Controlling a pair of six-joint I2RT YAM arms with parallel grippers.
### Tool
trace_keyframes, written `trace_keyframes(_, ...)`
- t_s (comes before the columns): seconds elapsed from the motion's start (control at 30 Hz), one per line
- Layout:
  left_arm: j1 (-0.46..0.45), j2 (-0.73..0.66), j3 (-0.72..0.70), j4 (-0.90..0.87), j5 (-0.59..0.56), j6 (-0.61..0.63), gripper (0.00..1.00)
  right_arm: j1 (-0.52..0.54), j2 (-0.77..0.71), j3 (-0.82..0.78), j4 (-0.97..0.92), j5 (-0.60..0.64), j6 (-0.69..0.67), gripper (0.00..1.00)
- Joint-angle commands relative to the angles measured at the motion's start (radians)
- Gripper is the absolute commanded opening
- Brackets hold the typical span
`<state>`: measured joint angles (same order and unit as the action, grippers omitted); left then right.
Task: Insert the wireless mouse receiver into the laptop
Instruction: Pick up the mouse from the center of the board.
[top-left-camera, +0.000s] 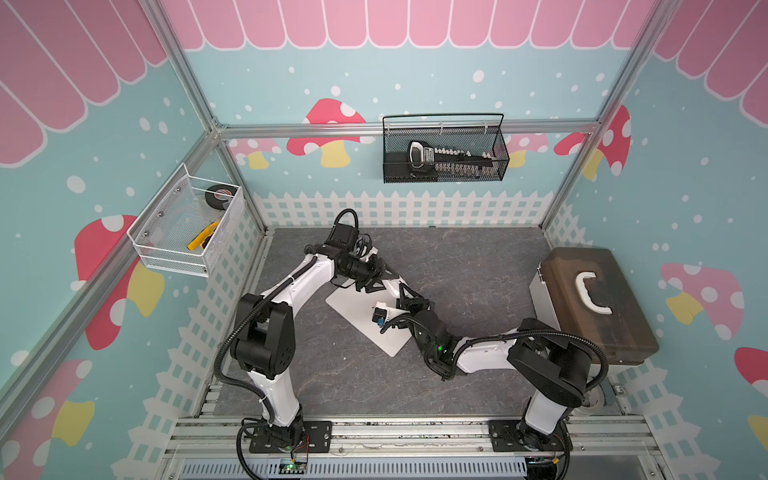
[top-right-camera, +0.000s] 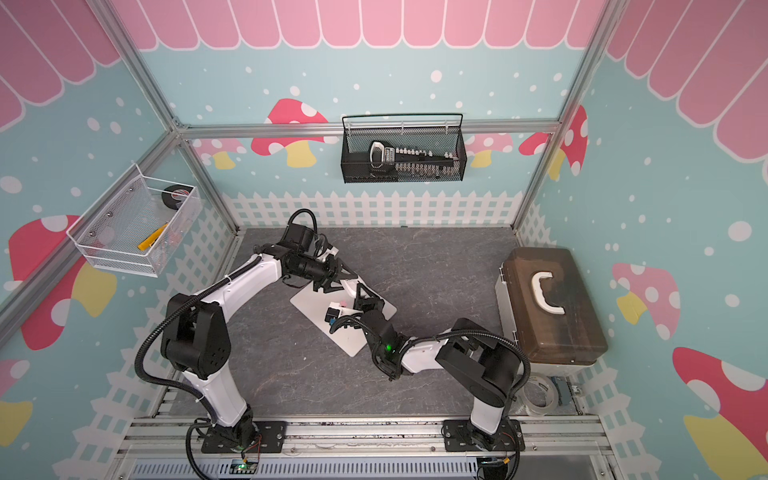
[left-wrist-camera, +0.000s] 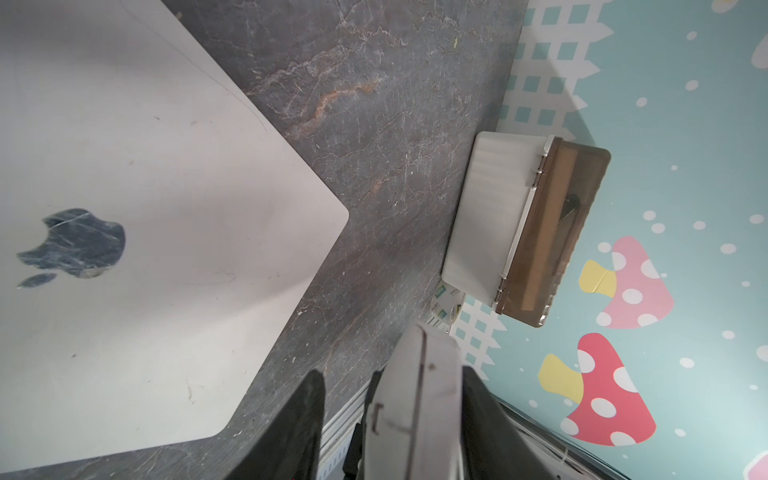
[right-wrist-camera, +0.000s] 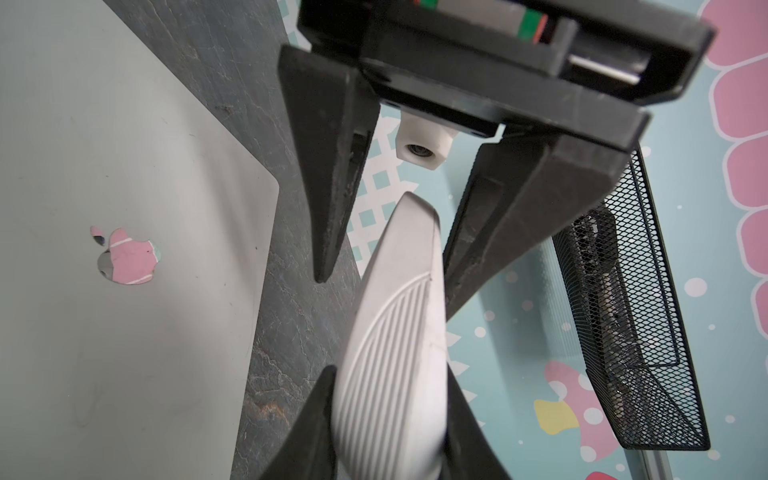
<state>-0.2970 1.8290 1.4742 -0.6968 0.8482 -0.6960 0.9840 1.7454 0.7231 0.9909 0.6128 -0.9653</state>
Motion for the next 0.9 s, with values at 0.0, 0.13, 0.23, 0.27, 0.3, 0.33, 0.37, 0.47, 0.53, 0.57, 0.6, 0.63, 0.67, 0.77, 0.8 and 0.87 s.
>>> trace_keyframes(0.0, -0.001, -0.018, 0.001, 0.003, 0.009, 0.001, 0.43, 0.006, 0.003, 0.022, 0.072, 0.025, -0.027, 0.26)
trace_keyframes(0.13, -0.002, -0.020, 0.003, 0.008, 0.012, -0.001, 0.35, 0.006, 0.015, 0.028, 0.108, 0.045, -0.018, 0.39)
trace_keyframes(0.23, -0.002, -0.030, -0.007, 0.031, 0.002, -0.011, 0.32, 0.007, 0.014, 0.033, 0.120, 0.051, -0.008, 0.56)
trace_keyframes(0.27, -0.002, -0.034, -0.011, 0.043, -0.003, -0.020, 0.31, 0.007, 0.011, 0.032, 0.120, 0.046, -0.002, 0.60)
trace_keyframes(0.3, -0.002, -0.038, -0.017, 0.059, -0.005, -0.029, 0.30, 0.007, 0.003, 0.028, 0.118, 0.043, 0.007, 0.64)
trace_keyframes(0.33, -0.001, -0.039, -0.021, 0.073, -0.005, -0.038, 0.28, 0.007, -0.005, 0.024, 0.111, 0.037, 0.020, 0.66)
trace_keyframes(0.37, 0.001, -0.041, -0.026, 0.090, -0.005, -0.051, 0.24, 0.007, -0.019, 0.021, 0.092, 0.027, 0.038, 0.68)
trace_keyframes(0.47, 0.001, -0.044, -0.044, 0.145, -0.004, -0.089, 0.01, 0.005, -0.057, 0.012, 0.011, 0.001, 0.095, 0.70)
trace_keyframes(0.53, 0.001, -0.043, -0.051, 0.180, -0.003, -0.113, 0.00, 0.005, -0.065, 0.004, -0.001, -0.005, 0.105, 0.71)
trace_keyframes(0.57, 0.002, -0.041, -0.051, 0.190, -0.002, -0.121, 0.00, 0.004, -0.065, -0.002, -0.001, -0.004, 0.107, 0.72)
trace_keyframes(0.6, 0.002, -0.041, -0.052, 0.204, -0.001, -0.128, 0.00, 0.005, -0.065, -0.008, 0.000, -0.001, 0.108, 0.72)
trace_keyframes(0.63, 0.001, -0.041, -0.055, 0.217, 0.001, -0.135, 0.00, 0.005, -0.066, -0.012, -0.001, -0.002, 0.110, 0.73)
trace_keyframes(0.67, 0.002, -0.040, -0.054, 0.226, 0.000, -0.142, 0.00, 0.005, -0.067, -0.017, 0.000, -0.004, 0.113, 0.73)
trace_keyframes(0.77, 0.005, -0.037, -0.057, 0.259, 0.003, -0.162, 0.00, 0.006, -0.081, -0.028, -0.003, -0.026, 0.137, 0.75)
trace_keyframes(0.8, 0.006, -0.037, -0.058, 0.271, 0.001, -0.169, 0.00, 0.007, -0.093, -0.034, -0.016, -0.040, 0.154, 0.76)
trace_keyframes(0.87, 0.011, -0.037, -0.061, 0.297, 0.000, -0.185, 0.00, 0.006, -0.128, -0.036, -0.088, -0.081, 0.187, 0.78)
